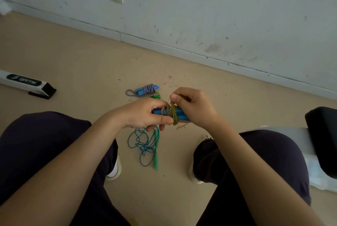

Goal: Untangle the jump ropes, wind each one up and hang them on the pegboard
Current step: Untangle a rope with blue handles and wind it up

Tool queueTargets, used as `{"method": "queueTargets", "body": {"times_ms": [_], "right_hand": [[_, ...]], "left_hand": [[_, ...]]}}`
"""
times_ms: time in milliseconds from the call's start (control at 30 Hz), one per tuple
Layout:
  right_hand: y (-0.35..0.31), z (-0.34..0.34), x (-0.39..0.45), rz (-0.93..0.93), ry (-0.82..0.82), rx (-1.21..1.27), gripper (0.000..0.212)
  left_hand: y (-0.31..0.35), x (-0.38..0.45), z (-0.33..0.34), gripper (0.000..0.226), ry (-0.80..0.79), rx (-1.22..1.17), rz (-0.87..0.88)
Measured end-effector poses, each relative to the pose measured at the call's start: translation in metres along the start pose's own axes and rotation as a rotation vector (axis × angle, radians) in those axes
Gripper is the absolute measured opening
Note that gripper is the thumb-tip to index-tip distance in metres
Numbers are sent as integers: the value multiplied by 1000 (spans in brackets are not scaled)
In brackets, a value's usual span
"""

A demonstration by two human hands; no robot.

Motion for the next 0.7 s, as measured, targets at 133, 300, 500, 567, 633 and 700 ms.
{"method": "queueTargets", "body": {"times_ms": [133, 300, 500, 567, 633, 700], "right_hand": [[6, 1, 1, 81, -18, 42, 13], [4, -4, 2, 94, -31, 132, 13], [7, -1, -3, 210, -53, 289, 22], [8, -2, -4, 225, -54, 325, 28], [12, -1, -4, 255, -58, 410, 31], [11, 3, -4, 245, -106, 552, 30]], "left_hand": [[0, -1, -4, 27, 59, 39, -4], [6, -3, -4, 24, 113, 43, 12], [10, -4, -13, 15, 207, -10, 31], [10, -4, -17, 14, 253, -54, 41], [12, -4, -18, 13, 280, -82, 45], [13, -4, -19, 13, 316, -147, 51]]}}
Point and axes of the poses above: each hand's wrist, its own x-axis towards the middle knuckle, its own z-axis out of the palm, y = z × x, the point moved 7 cm from there along x, towards the middle knuckle, and after that the axes turned 3 degrees about -x, right-handed, at the moved point
